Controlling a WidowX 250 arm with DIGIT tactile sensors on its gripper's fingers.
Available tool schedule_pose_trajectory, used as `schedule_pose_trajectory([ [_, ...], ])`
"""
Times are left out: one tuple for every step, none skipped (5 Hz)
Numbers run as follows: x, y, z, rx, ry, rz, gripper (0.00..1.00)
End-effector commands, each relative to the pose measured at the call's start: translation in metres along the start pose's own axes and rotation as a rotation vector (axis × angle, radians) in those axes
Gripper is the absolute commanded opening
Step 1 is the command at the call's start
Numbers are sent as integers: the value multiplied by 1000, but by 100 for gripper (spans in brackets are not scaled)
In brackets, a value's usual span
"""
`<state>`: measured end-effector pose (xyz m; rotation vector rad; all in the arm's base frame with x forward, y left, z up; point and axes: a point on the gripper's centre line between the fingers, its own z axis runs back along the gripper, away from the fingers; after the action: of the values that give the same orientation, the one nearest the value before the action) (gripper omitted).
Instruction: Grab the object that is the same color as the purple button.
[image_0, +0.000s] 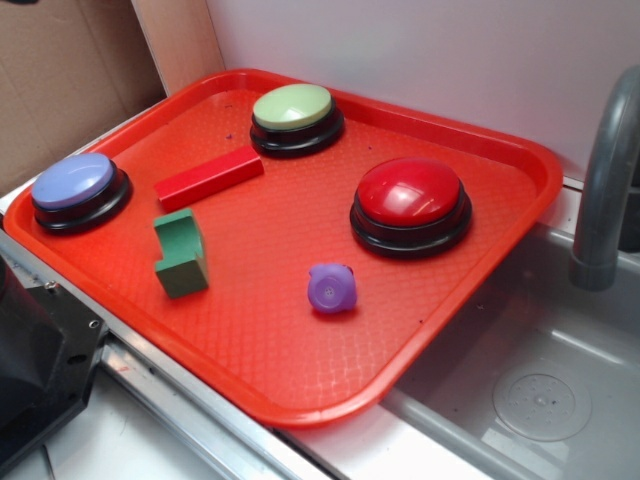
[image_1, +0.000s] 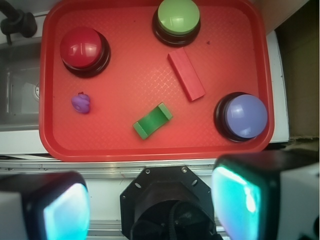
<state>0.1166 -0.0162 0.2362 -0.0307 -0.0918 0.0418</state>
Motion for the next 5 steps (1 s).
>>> schedule_pose_trajectory([
  [0, 0, 0, 0, 0, 0, 100],
  [30, -16, -22, -11, -34, -186, 100],
  [49, -35, -43, -27, -70, -298, 100],
  [64, -59, -74, -49, -94, -356, 100],
  [71, -78, -107, -71, -55, -408, 100],
])
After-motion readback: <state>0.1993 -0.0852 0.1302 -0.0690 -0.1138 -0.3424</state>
